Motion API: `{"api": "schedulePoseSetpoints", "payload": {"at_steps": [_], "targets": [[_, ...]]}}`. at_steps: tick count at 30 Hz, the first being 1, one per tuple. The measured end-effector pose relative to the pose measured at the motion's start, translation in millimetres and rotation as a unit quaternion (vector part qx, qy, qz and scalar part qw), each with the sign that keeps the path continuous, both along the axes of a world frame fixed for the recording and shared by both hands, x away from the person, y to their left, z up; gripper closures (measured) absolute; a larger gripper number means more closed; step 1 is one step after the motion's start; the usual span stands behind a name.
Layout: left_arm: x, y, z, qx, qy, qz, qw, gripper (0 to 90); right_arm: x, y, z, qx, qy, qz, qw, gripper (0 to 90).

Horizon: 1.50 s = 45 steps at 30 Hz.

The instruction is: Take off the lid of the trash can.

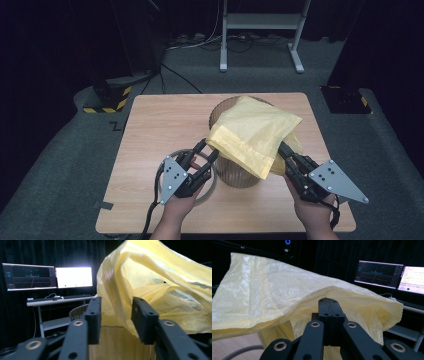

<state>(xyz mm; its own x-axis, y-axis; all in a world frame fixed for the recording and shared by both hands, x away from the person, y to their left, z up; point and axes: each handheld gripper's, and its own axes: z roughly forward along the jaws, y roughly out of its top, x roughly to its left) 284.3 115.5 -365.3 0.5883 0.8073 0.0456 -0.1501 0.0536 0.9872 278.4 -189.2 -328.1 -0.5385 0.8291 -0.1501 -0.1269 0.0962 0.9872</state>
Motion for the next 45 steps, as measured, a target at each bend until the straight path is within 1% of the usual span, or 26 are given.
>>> {"api": "schedulePoseSetpoints", "payload": {"at_steps": [4,7,9,12,13,14,17,19,21,23,25,26,28,29,30,32,34,35,37,38,39,40,42,43,44,45], "targets": [[-1.8,-2.3,-2.0,0.002,0.0,0.001,1.0,62.9,0.6,-6.3,3.1,0.013,-0.007,-0.011,0.9998,90.0],[-2.1,-4.9,-2.6,0.003,0.0,-0.001,1.0,64.6,3.7,-11.7,4.6,0.027,-0.001,-0.012,0.9996,90.0],[-1.0,-7.2,-2.3,0.004,0.001,-0.005,1.0,65.4,4.0,-11.9,4.7,0.027,0.0,-0.013,0.9996,90.0],[-0.6,-11.9,-1.9,0.01,0.005,-0.017,0.9998,66.9,2.7,-11.5,5.0,0.026,-0.004,-0.014,0.9996,90.0],[-1.3,-14.1,-2.0,0.013,0.004,-0.017,0.9998,66.4,2.6,-12.1,5.5,0.028,-0.005,-0.014,0.9995,90.0],[-1.4,-15.1,-2.1,0.014,0.004,-0.017,0.9998,64.9,2.8,-13.7,6.5,0.031,-0.005,-0.015,0.9994,90.0],[-1.0,-16.8,-2.8,0.013,0.005,-0.019,0.9997,64.2,4.5,-18.6,9.2,0.044,-0.004,-0.019,0.9988,90.0],[-0.8,-18.8,-2.7,0.015,0.004,-0.02,0.9997,65.0,5.4,-19.3,10.0,0.045,-0.003,-0.02,0.9988,90.0],[-0.3,-20.8,-1.6,0.016,0.001,-0.02,0.9997,67.1,5.2,-17.7,9.6,0.04,-0.004,-0.02,0.999,90.0],[0.1,-22.1,-0.3,0.016,-0.002,-0.017,0.9997,75.9,5.4,-15.2,8.4,0.037,-0.003,-0.017,0.9992,90.0],[-0.6,-20.2,0.8,0.015,-0.006,0.001,0.9999,88.5,6.1,-12.7,7.1,0.03,-0.003,-0.017,0.9994,90.0],[-0.7,-16.7,0.5,0.008,-0.003,0.008,0.9999,89.4,6.3,-12.8,6.8,0.03,-0.002,-0.019,0.9994,90.0],[-0.5,-3.7,-2.5,0.0,0.01,0.03,0.9995,89.8,8.1,-18.2,6.3,0.034,0.001,-0.028,0.999,90.0],[-0.6,3.8,-5.8,-0.006,0.019,0.037,0.9991,89.9,9.3,-22.9,5.6,0.038,0.003,-0.036,0.9987,90.0],[-0.6,12.6,-11.3,-0.015,0.036,0.044,0.9983,90.0,10.7,-28.4,4.4,0.044,0.008,-0.045,0.998,90.0],[-1.1,21.2,-21.2,-0.019,0.053,0.049,0.9972,90.0,16.2,-40.9,-0.5,0.052,0.018,-0.064,0.9964,90.0],[-1.1,24.9,-34.1,-0.009,0.071,0.052,0.9961,90.0,24.0,-50.4,-9.3,0.058,0.038,-0.08,0.9944,90.0],[-0.6,25.2,-37.7,-0.005,0.077,0.051,0.9957,90.0,29.1,-53.3,-16.5,0.053,0.052,-0.088,0.9934,90.0],[0.5,23.5,-45.4,0.006,0.089,0.048,0.9948,89.9,35.0,-53.8,-27.7,0.047,0.08,-0.086,0.992,90.0],[0.3,22.6,-46.8,0.009,0.09,0.048,0.9947,89.9,35.1,-53.2,-31.2,0.044,0.084,-0.085,0.9919,89.8],[-0.8,20.6,-48.0,0.014,0.089,0.047,0.9948,89.9,33.7,-52.9,-32.3,0.043,0.081,-0.085,0.9922,87.0],[-1.4,20.0,-48.1,0.017,0.087,0.044,0.9951,89.7,29.6,-52.6,-30.8,0.046,0.074,-0.087,0.9924,81.7],[-3.5,17.7,-47.9,0.022,0.083,0.043,0.9954,89.5,25.6,-52.5,-25.9,0.05,0.067,-0.084,0.993,76.4],[-4.6,16.8,-47.6,0.03,0.08,0.044,0.9954,89.0,22.4,-52.2,-21.5,0.05,0.059,-0.08,0.9938,73.1],[-6.1,15.6,-47.0,0.038,0.079,0.045,0.9951,85.7,18.5,-51.1,-16.8,0.048,0.051,-0.078,0.9945,70.0],[-8.3,14.1,-45.8,0.045,0.075,0.051,0.9948,81.4,14.3,-49.5,-12.2,0.045,0.041,-0.077,0.9951,67.5]]}}
